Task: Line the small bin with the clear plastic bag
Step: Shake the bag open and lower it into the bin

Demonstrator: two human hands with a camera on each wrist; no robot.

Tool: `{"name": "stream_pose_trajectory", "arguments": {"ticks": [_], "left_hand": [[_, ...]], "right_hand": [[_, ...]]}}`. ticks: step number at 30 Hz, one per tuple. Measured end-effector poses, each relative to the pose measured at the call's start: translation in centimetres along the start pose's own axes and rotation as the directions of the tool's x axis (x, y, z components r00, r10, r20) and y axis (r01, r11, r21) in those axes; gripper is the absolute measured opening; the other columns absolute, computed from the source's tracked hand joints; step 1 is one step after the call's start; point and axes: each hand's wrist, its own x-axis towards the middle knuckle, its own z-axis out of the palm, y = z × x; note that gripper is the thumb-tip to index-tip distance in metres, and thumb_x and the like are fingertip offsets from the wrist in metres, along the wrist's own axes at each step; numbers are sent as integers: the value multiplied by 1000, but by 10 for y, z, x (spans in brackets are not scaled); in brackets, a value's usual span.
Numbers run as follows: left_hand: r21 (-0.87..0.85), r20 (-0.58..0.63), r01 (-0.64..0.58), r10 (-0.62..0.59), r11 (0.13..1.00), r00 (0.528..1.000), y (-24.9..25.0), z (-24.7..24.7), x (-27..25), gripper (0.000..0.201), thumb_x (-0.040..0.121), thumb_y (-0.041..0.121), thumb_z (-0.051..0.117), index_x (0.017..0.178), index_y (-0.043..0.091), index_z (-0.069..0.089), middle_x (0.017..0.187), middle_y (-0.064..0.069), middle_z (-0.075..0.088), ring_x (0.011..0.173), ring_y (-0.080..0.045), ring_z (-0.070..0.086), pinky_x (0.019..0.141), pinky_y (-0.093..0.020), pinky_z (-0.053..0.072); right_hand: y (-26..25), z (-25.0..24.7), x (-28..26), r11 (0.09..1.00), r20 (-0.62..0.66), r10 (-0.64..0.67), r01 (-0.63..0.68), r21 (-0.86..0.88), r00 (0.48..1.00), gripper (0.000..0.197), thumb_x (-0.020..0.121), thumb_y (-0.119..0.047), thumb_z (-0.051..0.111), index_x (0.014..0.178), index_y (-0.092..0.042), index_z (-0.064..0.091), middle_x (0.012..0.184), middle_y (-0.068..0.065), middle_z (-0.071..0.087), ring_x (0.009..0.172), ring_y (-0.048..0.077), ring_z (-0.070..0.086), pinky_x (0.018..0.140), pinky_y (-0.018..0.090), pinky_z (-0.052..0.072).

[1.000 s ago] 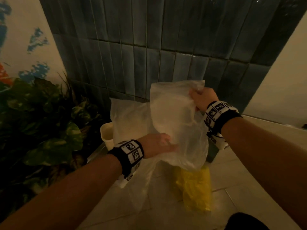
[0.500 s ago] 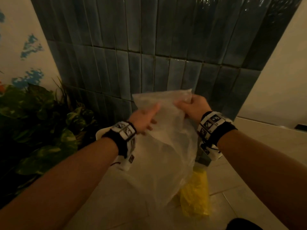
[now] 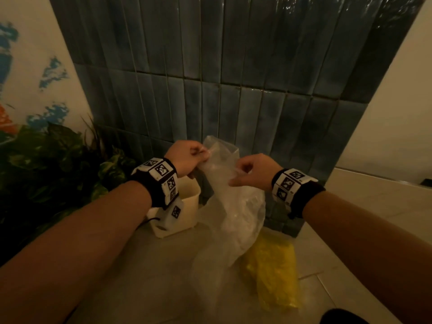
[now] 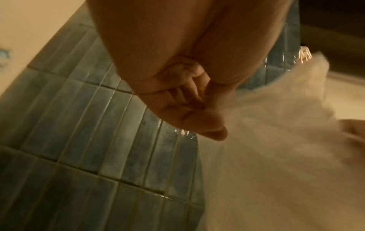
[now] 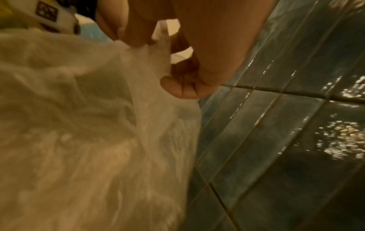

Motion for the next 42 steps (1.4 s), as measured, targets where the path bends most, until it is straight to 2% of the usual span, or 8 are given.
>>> {"name": "stream_pose_trajectory", "arguments": {"ticks": [9, 13, 22, 24, 27, 34, 38, 42], "left_hand": [[336, -121, 23, 19, 942, 992, -34, -40, 9, 17, 88, 17, 65, 102, 14, 73, 104, -6, 73, 91, -19, 66, 79, -23, 47], [435, -114, 34, 17, 900, 993, -39, -50, 8, 15, 85, 10, 66, 95, 18, 74, 100, -4, 73, 97, -18, 67, 80, -21, 48], [456, 68, -207, 198, 865, 978, -6, -44, 9, 25, 88, 4, 60, 100, 20, 75, 105, 0, 73, 95, -9, 62, 86, -17, 40], [464, 68, -223, 217, 857, 974, 4, -45, 11, 24, 88, 5, 61, 99, 20, 75, 105, 1, 73, 98, -10, 63, 87, -17, 40], [549, -7, -179, 219, 817, 976, 11, -50, 14, 26, 85, 20, 65, 110, 29, 68, 115, 1, 68, 111, -22, 60, 97, -31, 46], [608, -150, -273, 445, 746, 883, 46, -25, -8, 35, 85, 49, 54, 63, 23, 50, 59, 5, 52, 68, -22, 59, 65, -33, 50], [580, 91, -243, 234, 778, 968, 60, 12, -9, 57, 92, 55, 40, 59, 15, 63, 59, -4, 60, 61, -22, 60, 57, -26, 45], [208, 208, 21, -66, 978, 976, 51, 40, 1, 60, 96, 57, 30, 119, 11, 62, 97, -15, 68, 75, -29, 66, 60, -29, 53]], "right_hand": [[53, -20, -3, 869, 105, 144, -75, -489, 984, 25, 76, -21, 68, 62, -25, 48, 77, -5, 56, 77, 16, 54, 70, 25, 40], [73, -39, -5, 800, -86, 317, -315, -511, 945, 9, 85, -25, 56, 91, -31, 58, 104, 1, 64, 91, 23, 61, 77, 31, 51], [-7, -36, 8, 979, -51, -3, -7, -203, 999, 101, 62, -65, 72, 145, -42, 18, 152, -1, 35, 134, 23, 41, 110, 44, 37], [-16, -26, 20, 901, 24, -41, 48, -430, 999, 88, 68, -61, 68, 142, -39, 27, 143, 2, 48, 128, 26, 49, 105, 41, 42], [-25, -29, 36, 852, -9, -14, 8, -523, 1000, 13, 86, -35, 58, 92, -26, 66, 96, 5, 65, 101, 29, 64, 83, 31, 51], [-1, -68, 44, 836, -297, 312, -410, -364, 902, 39, 86, -42, 58, 96, -5, 67, 79, 6, 60, 59, 19, 52, 50, 24, 44], [3, -68, 32, 912, -281, 304, -363, -189, 910, 34, 92, -39, 51, 94, -9, 67, 95, 10, 67, 76, 22, 63, 65, 30, 56], [-12, -50, 19, 985, -133, 158, -166, -54, 979, 30, 93, -34, 50, 100, -16, 73, 93, 5, 71, 80, 18, 64, 72, 26, 51]]}}
